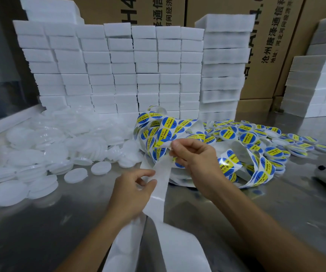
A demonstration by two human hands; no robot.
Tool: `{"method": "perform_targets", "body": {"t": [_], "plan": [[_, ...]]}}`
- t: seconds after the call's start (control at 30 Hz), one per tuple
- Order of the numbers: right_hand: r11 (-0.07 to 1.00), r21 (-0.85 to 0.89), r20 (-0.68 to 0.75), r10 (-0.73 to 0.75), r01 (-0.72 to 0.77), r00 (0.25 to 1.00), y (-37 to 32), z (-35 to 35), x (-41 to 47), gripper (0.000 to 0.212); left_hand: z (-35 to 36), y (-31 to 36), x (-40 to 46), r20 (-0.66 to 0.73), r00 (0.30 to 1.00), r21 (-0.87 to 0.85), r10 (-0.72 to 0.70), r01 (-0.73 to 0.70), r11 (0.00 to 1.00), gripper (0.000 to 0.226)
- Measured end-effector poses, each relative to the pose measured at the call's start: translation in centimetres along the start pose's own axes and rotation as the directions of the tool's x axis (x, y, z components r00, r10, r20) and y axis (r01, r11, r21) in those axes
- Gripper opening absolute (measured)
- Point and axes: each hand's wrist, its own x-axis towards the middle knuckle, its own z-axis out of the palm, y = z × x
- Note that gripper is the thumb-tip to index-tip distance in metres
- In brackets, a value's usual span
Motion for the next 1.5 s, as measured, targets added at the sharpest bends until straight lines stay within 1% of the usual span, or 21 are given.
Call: {"method": "perform_targets", "body": {"t": [0.1,0.17,0.23,0.3,0.4,0.47,0.53,0.6,0.7,0.8,0.87,1.03,1.1,1.13,1.2,1.23,1.27,1.3,1.33,1.4,1.5], "plan": [[0.995,0.06,0.052,0.07,-0.073,0.996,1.2,1.1,-0.4,0.015,-0.2,-0.2,0.1,-0.013,0.997,0.091,0.079,-0.078,0.993,0.019],[0.991,0.056,0.054,0.119,-0.122,0.991,1.8,1.5,-0.7,0.019,-0.8,-0.6,0.5,-0.068,0.991,0.303,0.113,-0.088,0.949,0.022],[0.989,0.01,0.042,0.144,-0.144,0.989,2.0,1.6,-0.8,0.02,-2.0,-1.1,1.1,-0.153,0.983,0.582,0.098,0.009,0.813,0.03],[0.988,-0.011,0.043,0.156,-0.156,0.987,2.2,1.6,-0.8,0.023,-3.5,-2.1,1.6,-0.211,0.977,0.705,0.012,0.144,0.694,0.045],[0.986,-0.036,0.056,0.163,-0.161,0.985,2.2,1.6,-0.7,0.027,-5.7,-3.5,2.0,-0.254,0.942,0.751,-0.219,0.335,0.569,0.058],[0.988,-0.042,0.07,0.152,-0.15,0.986,2.1,1.8,-0.8,0.029,-6.4,-3.9,2.1,-0.272,0.908,0.76,-0.318,0.406,0.508,0.054],[0.989,-0.009,0.076,0.149,-0.149,0.986,2.1,1.9,-0.8,0.03,-6.5,-4.0,2.3,-0.278,0.907,0.743,-0.317,0.412,0.527,0.044],[0.987,-0.002,0.079,0.158,-0.159,0.984,2.1,1.9,-0.8,0.025,-6.4,-3.9,2.3,-0.282,0.927,0.713,-0.249,0.376,0.592,0.03],[0.985,0.026,0.085,0.166,-0.169,0.982,1.9,1.8,-0.8,0.019,-6.2,-3.7,2.4,-0.262,0.941,0.624,-0.217,0.336,0.705,0.025],[0.984,0.049,0.087,0.166,-0.171,0.982,1.7,1.8,-0.8,0.023,-6.1,-3.4,2.4,-0.263,0.931,0.575,-0.251,0.361,0.734,0.024],[0.987,0.046,0.084,0.151,-0.155,0.985,1.7,1.7,-0.7,0.023,-6.1,-3.4,2.4,-0.284,0.924,0.52,-0.258,0.374,0.768,0.017],[0.995,-0.025,0.088,0.102,-0.101,0.991,1.7,1.6,-0.6,0.019,-6.2,-3.7,2.6,-0.307,0.905,0.416,-0.294,0.405,0.814,0.028],[0.994,-0.038,0.088,0.101,-0.098,0.991,1.7,1.6,-0.7,0.018,-5.9,-3.4,2.5,-0.297,0.907,0.294,-0.3,0.386,0.874,0.028],[0.995,-0.042,0.093,0.096,-0.092,0.991,1.7,1.6,-0.7,0.018,-5.7,-3.1,2.4,-0.295,0.906,0.187,-0.303,0.366,0.912,0.025],[0.997,-0.052,0.097,0.066,-0.061,0.993,1.6,1.6,-0.7,0.019,-5.0,-2.0,2.3,-0.234,0.904,-0.17,-0.358,0.324,0.93,0.018],[0.998,-0.051,0.092,0.045,-0.041,0.995,1.6,1.6,-0.7,0.019,-4.6,-1.1,2.1,-0.141,0.91,-0.39,-0.389,0.31,0.867,0.014],[0.999,-0.044,0.081,0.025,-0.021,0.996,1.5,1.7,-0.7,0.018,-4.2,-0.2,2.0,-0.032,0.915,-0.574,-0.402,0.313,0.757,0.011],[0.999,-0.041,0.065,0.004,-0.001,0.998,1.5,1.7,-0.8,0.018,-3.9,0.6,1.8,0.069,0.915,-0.704,-0.398,0.327,0.631,0.011],[0.998,-0.052,0.051,-0.022,0.024,0.998,1.4,1.7,-0.8,0.018,-3.7,1.2,1.7,0.152,0.912,-0.782,-0.382,0.347,0.518,0.02],[0.99,-0.116,0.058,-0.077,0.083,0.995,1.3,1.8,-1.0,0.022,-3.3,2.0,1.3,0.287,0.9,-0.839,-0.328,0.401,0.367,0.038],[0.968,-0.21,0.143,-0.109,0.137,0.984,1.4,1.7,-1.4,0.049,-3.1,2.7,0.8,0.411,0.888,-0.841,-0.207,0.457,0.291,0.031]]}}
